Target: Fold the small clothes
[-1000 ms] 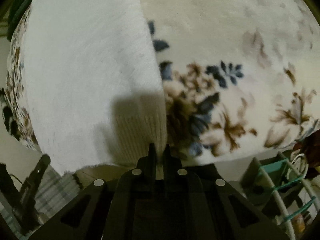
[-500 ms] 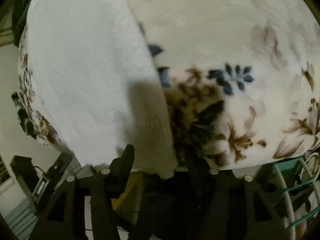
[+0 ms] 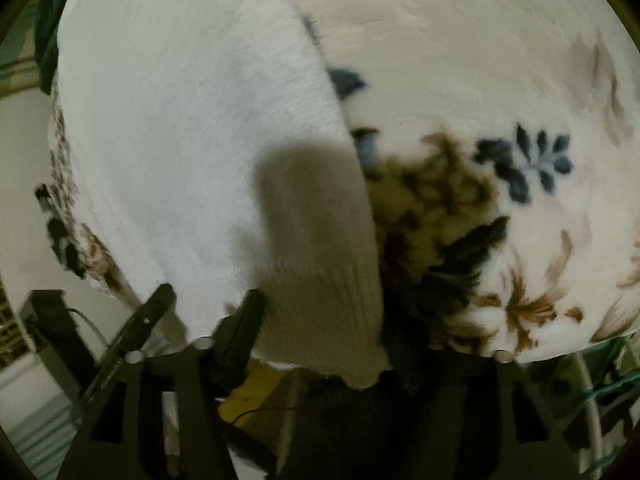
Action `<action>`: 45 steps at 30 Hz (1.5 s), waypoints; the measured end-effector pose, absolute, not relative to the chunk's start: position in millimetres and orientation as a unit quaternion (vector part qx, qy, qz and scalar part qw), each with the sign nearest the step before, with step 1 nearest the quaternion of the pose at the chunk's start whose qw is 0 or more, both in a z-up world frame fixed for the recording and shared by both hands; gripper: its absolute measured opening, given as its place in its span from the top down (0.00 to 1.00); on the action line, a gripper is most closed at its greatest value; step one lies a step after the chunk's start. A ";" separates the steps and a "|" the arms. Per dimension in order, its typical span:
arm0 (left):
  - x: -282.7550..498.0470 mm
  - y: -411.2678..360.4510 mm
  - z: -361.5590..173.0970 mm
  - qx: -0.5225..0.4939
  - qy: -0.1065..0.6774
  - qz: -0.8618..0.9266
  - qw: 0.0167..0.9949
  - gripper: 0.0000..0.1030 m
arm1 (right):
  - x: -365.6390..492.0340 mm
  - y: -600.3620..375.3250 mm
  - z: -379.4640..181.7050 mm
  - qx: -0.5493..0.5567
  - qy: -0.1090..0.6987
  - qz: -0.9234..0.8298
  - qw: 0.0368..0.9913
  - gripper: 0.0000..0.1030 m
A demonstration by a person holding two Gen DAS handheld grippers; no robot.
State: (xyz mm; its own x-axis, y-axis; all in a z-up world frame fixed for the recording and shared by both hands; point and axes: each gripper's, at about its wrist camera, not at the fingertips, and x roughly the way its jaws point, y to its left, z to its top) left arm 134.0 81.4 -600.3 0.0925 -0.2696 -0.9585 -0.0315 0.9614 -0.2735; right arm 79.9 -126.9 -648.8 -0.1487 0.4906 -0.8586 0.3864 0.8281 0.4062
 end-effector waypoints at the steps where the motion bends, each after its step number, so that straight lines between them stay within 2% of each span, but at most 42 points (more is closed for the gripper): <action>1: 134.3 80.9 -598.8 -0.126 0.669 -0.084 0.728 0.86 | 81.9 -126.1 -648.1 0.291 0.755 0.044 0.585 0.77; 4: 133.9 75.4 -589.5 -0.131 0.673 -0.071 0.725 0.88 | 84.6 -122.2 -642.7 0.309 0.749 0.049 0.584 0.87; 11: 134.1 104.2 -542.2 -0.247 0.663 -0.066 0.703 0.88 | 82.9 -138.0 -599.1 0.368 0.723 0.089 0.578 0.89; 17: 168.8 129.6 -492.1 -0.355 0.618 -0.083 0.697 0.89 | 102.8 -164.9 -546.0 0.449 0.676 0.134 0.569 0.89; 23: 260.1 122.0 -464.0 -0.376 0.566 -0.108 0.726 0.88 | 166.5 -199.4 -498.8 0.507 0.615 0.154 0.584 0.89; 30: 394.5 105.1 -461.7 -0.364 0.530 -0.132 0.754 0.87 | 303.5 -223.5 -475.7 0.507 0.562 0.123 0.642 0.89; 33: 449.6 95.8 -470.7 -0.365 0.531 -0.147 0.750 0.84 | 364.2 -236.1 -481.8 0.525 0.541 0.089 0.651 0.89; 35: 482.8 93.8 -478.0 -0.364 0.536 -0.154 0.746 0.77 | 400.2 -238.1 -491.2 0.536 0.534 0.067 0.650 0.89; 37: 507.0 100.4 -485.1 -0.375 0.538 -0.155 0.739 0.72 | 435.5 -244.1 -505.7 0.545 0.536 0.053 0.643 0.84; 39: 524.1 116.2 -490.7 -0.398 0.533 -0.153 0.730 0.59 | 462.6 -242.8 -518.6 0.546 0.540 0.040 0.639 0.82; 40: 528.3 124.5 -491.5 -0.406 0.528 -0.151 0.730 0.54 | 471.7 -246.1 -523.4 0.549 0.540 0.037 0.637 0.74; 41: 529.0 130.3 -490.7 -0.409 0.525 -0.149 0.732 0.50 | 481.6 -247.3 -525.5 0.555 0.537 0.043 0.634 0.71; 45: 527.2 141.6 -490.6 -0.356 0.531 -0.139 0.756 0.46 | 486.1 -252.2 -511.9 0.537 0.515 0.065 0.666 0.45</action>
State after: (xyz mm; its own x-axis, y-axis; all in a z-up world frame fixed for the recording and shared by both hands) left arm 527.2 141.6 -490.6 0.3981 -0.5883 -0.7038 -0.1679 0.7075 -0.6864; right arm 486.1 -252.2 -511.9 0.4618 0.6389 -0.6153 0.4657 0.4157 0.7812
